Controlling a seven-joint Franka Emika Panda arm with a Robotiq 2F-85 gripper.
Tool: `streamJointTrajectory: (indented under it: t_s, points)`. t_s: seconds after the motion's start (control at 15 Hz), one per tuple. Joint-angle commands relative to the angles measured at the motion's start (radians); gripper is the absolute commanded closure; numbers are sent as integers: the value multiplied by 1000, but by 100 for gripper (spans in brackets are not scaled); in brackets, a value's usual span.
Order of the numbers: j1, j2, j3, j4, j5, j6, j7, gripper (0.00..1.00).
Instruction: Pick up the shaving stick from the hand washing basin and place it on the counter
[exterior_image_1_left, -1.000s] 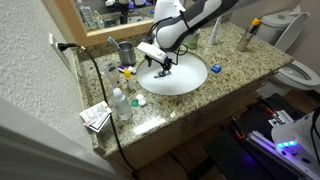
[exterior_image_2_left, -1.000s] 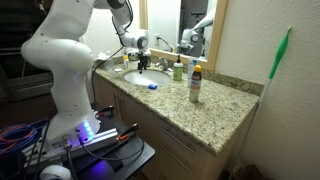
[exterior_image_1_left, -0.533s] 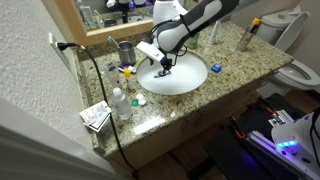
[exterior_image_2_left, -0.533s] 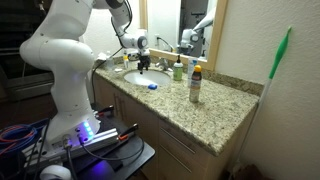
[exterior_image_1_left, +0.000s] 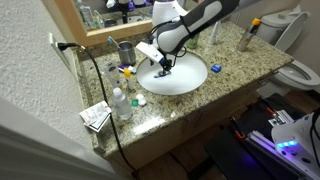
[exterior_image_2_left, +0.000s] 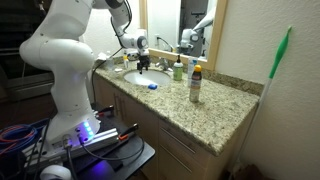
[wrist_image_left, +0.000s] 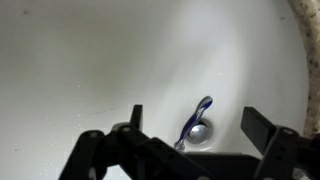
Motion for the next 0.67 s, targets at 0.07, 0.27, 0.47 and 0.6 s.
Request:
streamJointTrajectory:
  t_s: [0.07,0.27,0.47,0.6]
  points:
    - [-9,0,10,1,-9,-2,5,0]
    - [-9,0,10,1,-9,-2,5,0]
    - [-9,0,10,1,-9,-2,5,0]
    - [16,69,-35,28,-46,39,78,0]
